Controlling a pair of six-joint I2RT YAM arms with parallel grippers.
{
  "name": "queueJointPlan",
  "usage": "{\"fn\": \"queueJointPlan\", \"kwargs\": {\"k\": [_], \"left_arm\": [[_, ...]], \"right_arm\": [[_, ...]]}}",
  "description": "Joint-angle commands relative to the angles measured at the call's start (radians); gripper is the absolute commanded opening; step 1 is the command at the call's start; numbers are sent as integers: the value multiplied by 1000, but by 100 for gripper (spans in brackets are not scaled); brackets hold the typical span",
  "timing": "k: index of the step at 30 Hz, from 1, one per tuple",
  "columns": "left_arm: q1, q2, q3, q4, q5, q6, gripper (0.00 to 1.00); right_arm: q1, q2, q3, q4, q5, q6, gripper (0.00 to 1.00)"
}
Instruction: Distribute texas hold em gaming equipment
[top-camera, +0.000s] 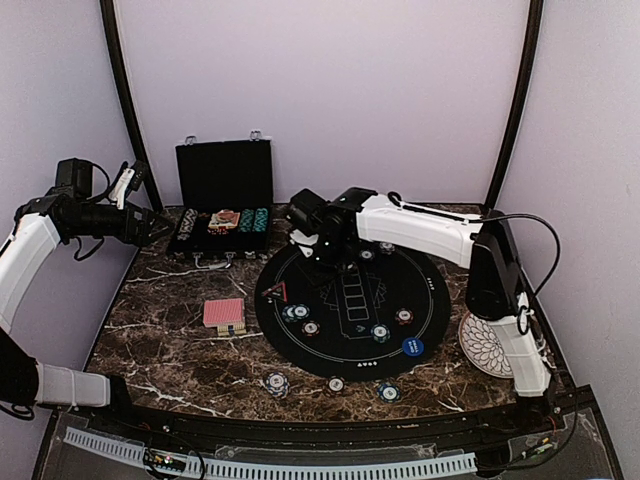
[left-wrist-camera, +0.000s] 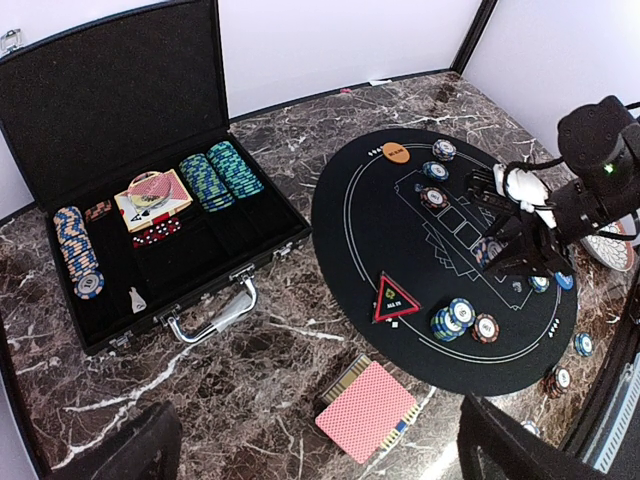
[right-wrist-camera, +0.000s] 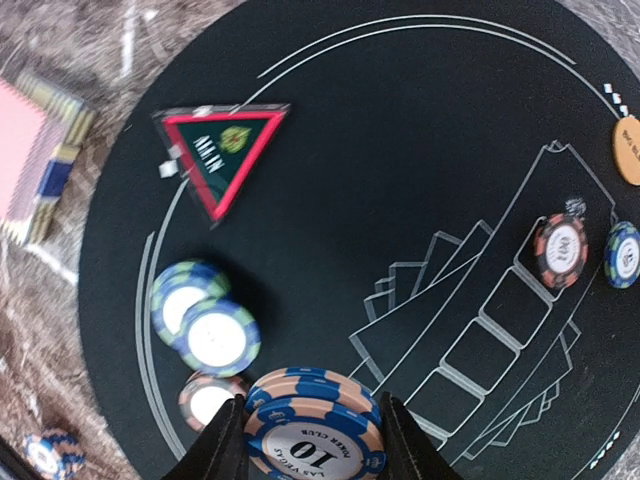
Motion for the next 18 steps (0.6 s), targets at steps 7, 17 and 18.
{"fn": "queueJointPlan", "kwargs": {"k": [7,17,18], "left_arm": [[6,-18,22,-19,17,14,99],[6,-21,10,-17,16,22,99],[6,-20,10,-16,14,22,99]], "right_arm": [[-50,190,201,38,11,10,14],[-65,286,247,118,10,28,22],[-66,294,255,121,5,29,23]]}}
